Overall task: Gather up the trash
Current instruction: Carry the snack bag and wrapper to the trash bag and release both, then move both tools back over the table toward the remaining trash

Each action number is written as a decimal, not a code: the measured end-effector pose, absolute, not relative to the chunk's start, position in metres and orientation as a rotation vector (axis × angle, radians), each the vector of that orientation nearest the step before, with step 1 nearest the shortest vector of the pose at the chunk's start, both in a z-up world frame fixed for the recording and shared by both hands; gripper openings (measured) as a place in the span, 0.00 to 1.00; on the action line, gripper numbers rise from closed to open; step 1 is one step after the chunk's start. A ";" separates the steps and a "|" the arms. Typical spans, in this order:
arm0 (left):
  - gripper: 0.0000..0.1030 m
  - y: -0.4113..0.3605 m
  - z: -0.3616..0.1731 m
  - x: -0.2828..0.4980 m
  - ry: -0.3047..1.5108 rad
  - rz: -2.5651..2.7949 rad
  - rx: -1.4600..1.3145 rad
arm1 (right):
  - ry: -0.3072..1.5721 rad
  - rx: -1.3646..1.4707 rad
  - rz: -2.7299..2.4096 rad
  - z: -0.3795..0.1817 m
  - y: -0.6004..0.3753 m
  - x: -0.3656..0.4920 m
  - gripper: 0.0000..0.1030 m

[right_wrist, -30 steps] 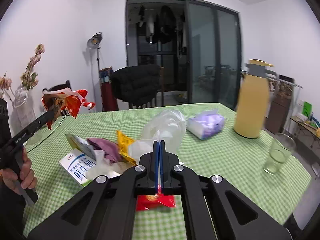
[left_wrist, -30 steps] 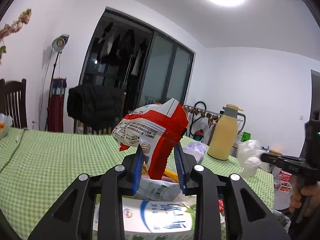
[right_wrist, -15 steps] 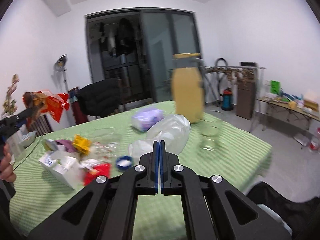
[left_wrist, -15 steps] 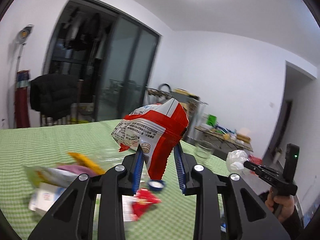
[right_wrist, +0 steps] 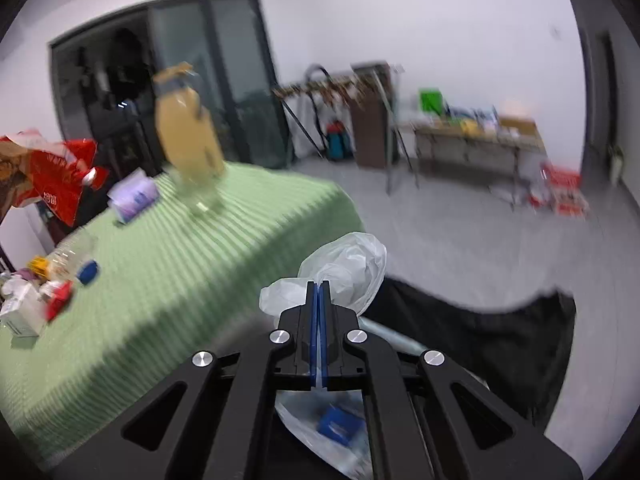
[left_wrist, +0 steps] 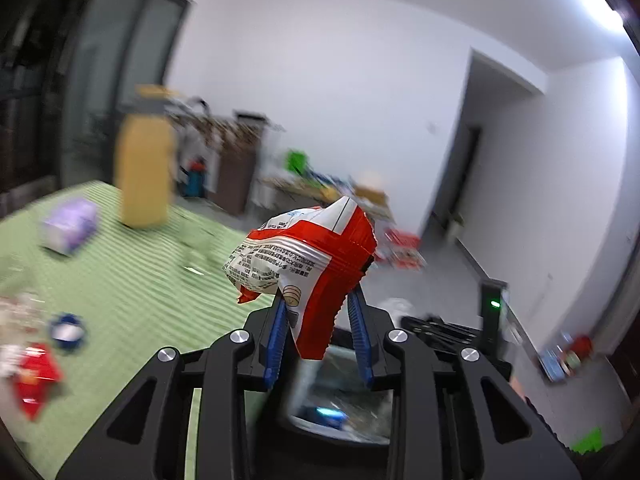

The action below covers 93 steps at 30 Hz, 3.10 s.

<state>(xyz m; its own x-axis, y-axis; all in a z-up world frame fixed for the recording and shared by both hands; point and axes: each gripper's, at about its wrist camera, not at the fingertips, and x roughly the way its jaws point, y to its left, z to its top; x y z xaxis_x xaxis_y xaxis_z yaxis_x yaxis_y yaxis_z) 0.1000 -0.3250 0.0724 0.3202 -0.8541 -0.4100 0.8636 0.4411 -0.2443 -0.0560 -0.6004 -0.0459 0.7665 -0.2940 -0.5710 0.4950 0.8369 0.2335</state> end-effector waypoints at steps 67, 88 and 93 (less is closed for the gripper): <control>0.87 -0.397 0.006 0.128 0.766 -0.908 0.184 | 0.590 0.317 -0.486 -0.032 -0.576 -0.048 0.53; 0.93 -0.138 0.071 0.151 0.529 -0.531 -0.107 | 0.479 0.072 -0.178 0.043 -0.418 0.043 0.63; 0.93 -0.074 0.059 0.168 0.556 -0.429 -0.209 | 0.474 -0.004 -0.086 0.048 -0.372 0.065 0.63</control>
<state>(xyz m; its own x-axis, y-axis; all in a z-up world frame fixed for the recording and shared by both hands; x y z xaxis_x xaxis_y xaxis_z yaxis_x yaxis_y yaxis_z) 0.1678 -0.0740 0.0594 0.7643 -0.4474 -0.4644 0.3366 0.8911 -0.3045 0.0645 -0.3724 0.0483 0.8863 -0.0840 -0.4554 0.0824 0.9963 -0.0235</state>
